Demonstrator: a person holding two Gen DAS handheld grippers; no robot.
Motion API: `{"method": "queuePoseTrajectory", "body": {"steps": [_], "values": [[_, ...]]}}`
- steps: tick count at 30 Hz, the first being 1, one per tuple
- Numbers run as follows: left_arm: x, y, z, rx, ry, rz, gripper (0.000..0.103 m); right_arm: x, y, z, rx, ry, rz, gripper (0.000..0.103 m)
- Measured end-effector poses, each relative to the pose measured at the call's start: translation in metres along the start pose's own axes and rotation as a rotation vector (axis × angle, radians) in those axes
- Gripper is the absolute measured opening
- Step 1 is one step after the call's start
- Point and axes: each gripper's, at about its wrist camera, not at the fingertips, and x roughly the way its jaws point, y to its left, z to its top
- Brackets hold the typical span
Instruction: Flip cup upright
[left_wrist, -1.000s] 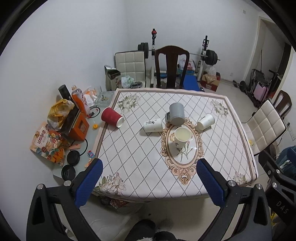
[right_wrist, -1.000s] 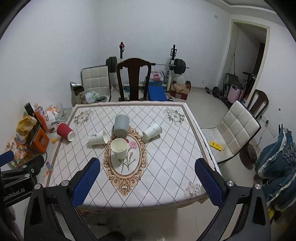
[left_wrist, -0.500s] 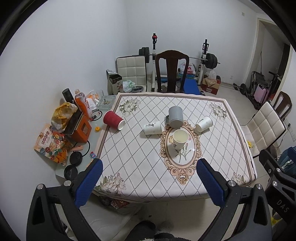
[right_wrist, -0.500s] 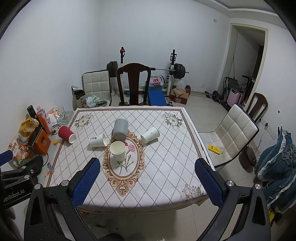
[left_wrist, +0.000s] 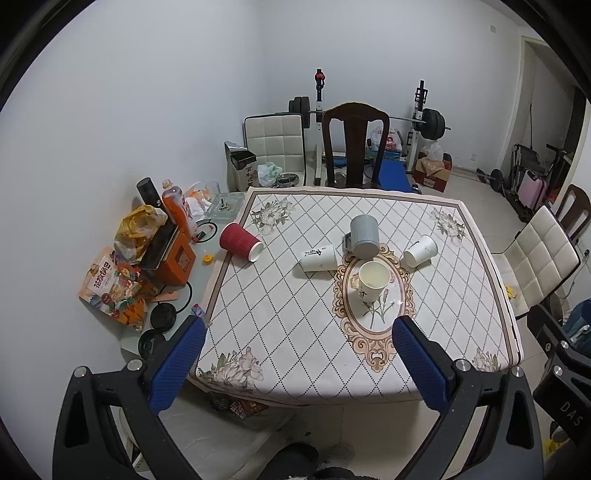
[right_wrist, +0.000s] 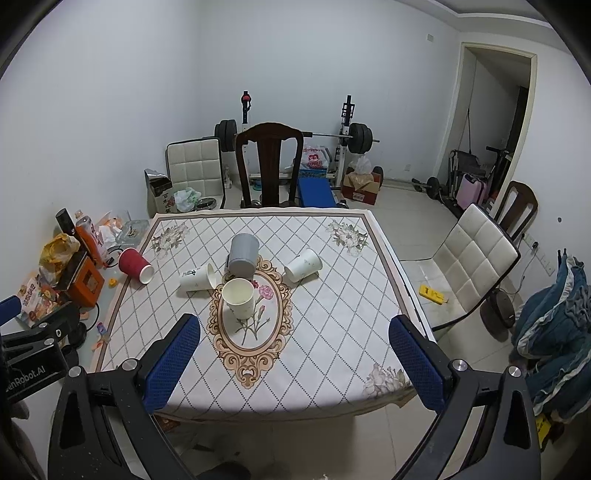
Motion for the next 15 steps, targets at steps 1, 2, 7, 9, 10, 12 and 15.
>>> {"method": "queuePoseTrajectory", "body": {"steps": [1, 2, 7, 9, 10, 12, 15], "values": [[0.0, -0.0001, 0.0, 0.0, 0.0, 0.001, 0.103, 0.0012, 0.0015, 0.0004, -0.001, 0.002, 0.0, 0.103], [0.0004, 0.0007, 0.0001, 0.001, 0.001, 0.002, 0.103, 0.0017, 0.0023, 0.0001, -0.001, 0.005, 0.002, 0.103], [0.0031, 0.0019, -0.0033, 0.008, 0.009, 0.0, 0.103, 0.0033, 0.0061, 0.0001, -0.004, 0.014, 0.01, 0.103], [0.0037, 0.0021, -0.0039, 0.009, 0.009, 0.001, 0.103, 0.0033, 0.0081, -0.0001, -0.009, 0.015, 0.008, 0.103], [0.0037, 0.0021, -0.0039, 0.009, 0.009, 0.001, 0.103, 0.0034, 0.0073, -0.0002, -0.006, 0.015, 0.009, 0.103], [0.0038, 0.0027, -0.0048, 0.009, 0.009, 0.001, 0.103, 0.0035, 0.0076, -0.0001, -0.004, 0.015, 0.008, 0.103], [0.0039, 0.0027, -0.0049, 0.009, 0.008, 0.002, 0.103, 0.0033, 0.0084, -0.0004, -0.001, 0.014, 0.01, 0.103]]}}
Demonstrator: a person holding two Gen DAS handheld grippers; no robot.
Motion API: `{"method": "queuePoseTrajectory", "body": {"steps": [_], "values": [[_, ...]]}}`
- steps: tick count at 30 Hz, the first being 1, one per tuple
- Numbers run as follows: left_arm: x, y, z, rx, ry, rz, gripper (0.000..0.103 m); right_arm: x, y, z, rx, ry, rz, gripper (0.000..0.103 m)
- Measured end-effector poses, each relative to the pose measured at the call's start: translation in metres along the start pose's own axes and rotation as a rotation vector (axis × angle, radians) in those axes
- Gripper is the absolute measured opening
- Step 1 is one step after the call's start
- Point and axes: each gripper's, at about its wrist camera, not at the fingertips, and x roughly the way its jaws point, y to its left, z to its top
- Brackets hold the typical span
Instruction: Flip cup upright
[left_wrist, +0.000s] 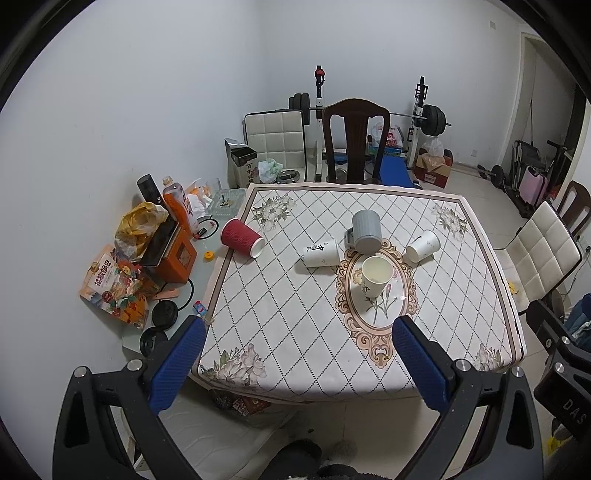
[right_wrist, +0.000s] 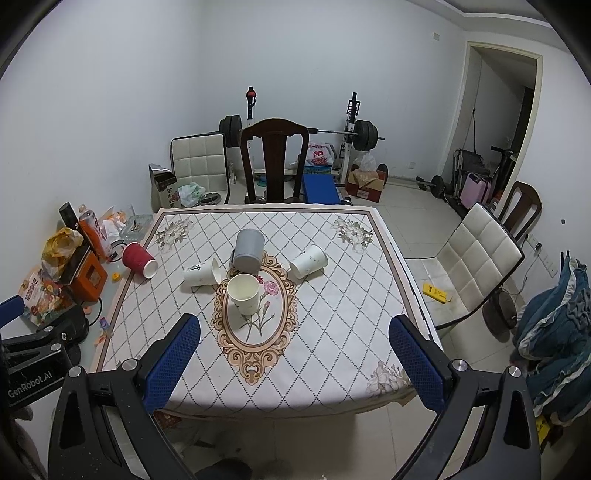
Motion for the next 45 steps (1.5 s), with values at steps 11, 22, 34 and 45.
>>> {"method": "queuePoseTrajectory", "body": {"steps": [11, 22, 34, 45], "values": [[0.001, 0.006, -0.004, 0.003, 0.004, 0.002, 0.103, 0.001, 0.006, -0.004, -0.016, 0.013, 0.019, 0.103], [0.001, 0.006, -0.004, 0.004, 0.004, -0.001, 0.103, 0.0, 0.009, -0.003, -0.017, 0.014, 0.021, 0.103], [0.0, 0.009, -0.006, 0.003, 0.005, -0.003, 0.103, -0.002, 0.014, -0.006, -0.027, 0.02, 0.03, 0.103], [0.0, 0.01, -0.008, 0.001, 0.004, -0.002, 0.103, -0.001, 0.013, -0.006, -0.028, 0.019, 0.031, 0.103]]}}
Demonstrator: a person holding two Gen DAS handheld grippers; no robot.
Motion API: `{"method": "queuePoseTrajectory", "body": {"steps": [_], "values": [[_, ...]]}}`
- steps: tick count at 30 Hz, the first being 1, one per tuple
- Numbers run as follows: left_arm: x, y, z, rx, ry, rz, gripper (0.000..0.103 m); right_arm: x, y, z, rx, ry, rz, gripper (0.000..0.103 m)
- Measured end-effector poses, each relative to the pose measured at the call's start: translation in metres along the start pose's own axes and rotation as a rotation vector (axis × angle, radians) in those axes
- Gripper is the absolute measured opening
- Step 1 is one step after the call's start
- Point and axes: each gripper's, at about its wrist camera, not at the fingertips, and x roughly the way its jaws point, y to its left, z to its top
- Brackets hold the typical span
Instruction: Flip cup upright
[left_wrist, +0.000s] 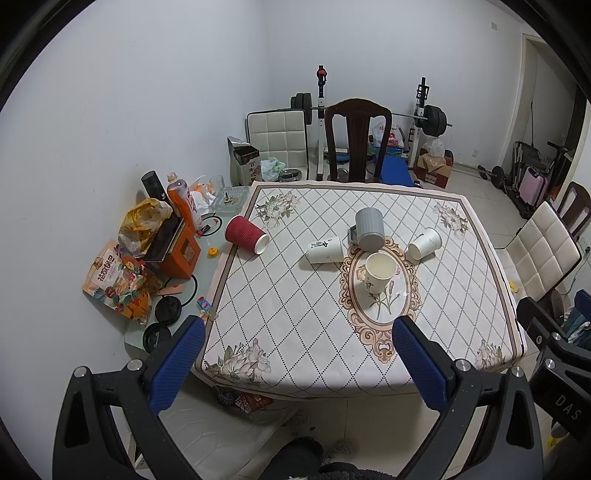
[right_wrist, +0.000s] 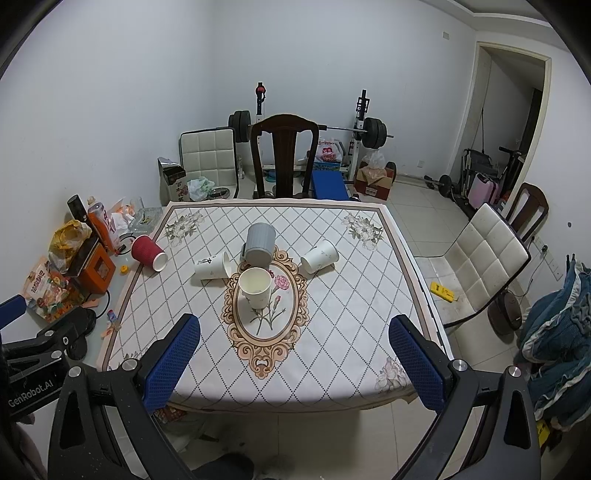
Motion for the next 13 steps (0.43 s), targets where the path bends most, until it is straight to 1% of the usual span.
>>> {"method": "queuePoseTrajectory", "body": {"steps": [13], "values": [[-0.0021, 0.002, -0.0031, -0.003, 0.002, -0.005, 0.103, -0.0005, -0.0006, -0.0001, 0.0, 0.0, 0.0, 0.103]]}}
